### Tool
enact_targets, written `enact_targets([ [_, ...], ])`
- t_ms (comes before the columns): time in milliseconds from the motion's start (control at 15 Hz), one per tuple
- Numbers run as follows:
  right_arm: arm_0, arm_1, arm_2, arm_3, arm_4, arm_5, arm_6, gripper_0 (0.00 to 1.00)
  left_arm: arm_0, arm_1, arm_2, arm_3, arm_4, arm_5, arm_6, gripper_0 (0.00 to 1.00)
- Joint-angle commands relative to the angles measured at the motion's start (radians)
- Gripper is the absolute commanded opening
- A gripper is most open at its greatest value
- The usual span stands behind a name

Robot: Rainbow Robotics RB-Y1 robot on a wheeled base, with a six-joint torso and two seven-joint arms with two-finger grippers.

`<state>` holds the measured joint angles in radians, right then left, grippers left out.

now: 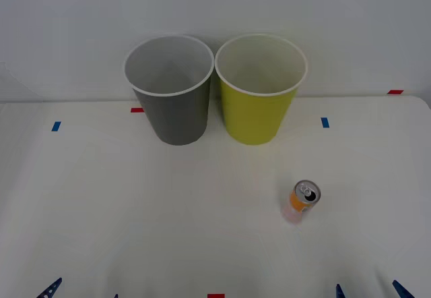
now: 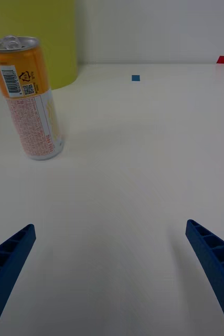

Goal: Put cans in the gray bin and PET bottles in the light green bin.

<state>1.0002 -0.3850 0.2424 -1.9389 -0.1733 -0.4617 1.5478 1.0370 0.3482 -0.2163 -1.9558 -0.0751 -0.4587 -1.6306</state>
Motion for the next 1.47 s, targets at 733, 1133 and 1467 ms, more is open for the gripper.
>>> enact_targets([
  [733, 0.000, 0.000, 0.000, 0.000, 0.000, 0.000, 0.000, 1.00, 0.000, 0.000, 0.000, 0.000, 0.000, 0.000, 0.000, 1.00],
  [1133, 0.000, 0.000, 0.000, 0.000, 0.000, 0.000, 0.000, 1.00, 0.000, 0.000, 0.000, 0.000, 0.000, 0.000, 0.000, 1.00],
  [1467, 0.000, 0.000, 0.000, 0.000, 0.000, 0.000, 0.000, 1.00, 0.000, 0.000, 0.000, 0.000, 0.000, 0.000, 0.000, 1.00],
])
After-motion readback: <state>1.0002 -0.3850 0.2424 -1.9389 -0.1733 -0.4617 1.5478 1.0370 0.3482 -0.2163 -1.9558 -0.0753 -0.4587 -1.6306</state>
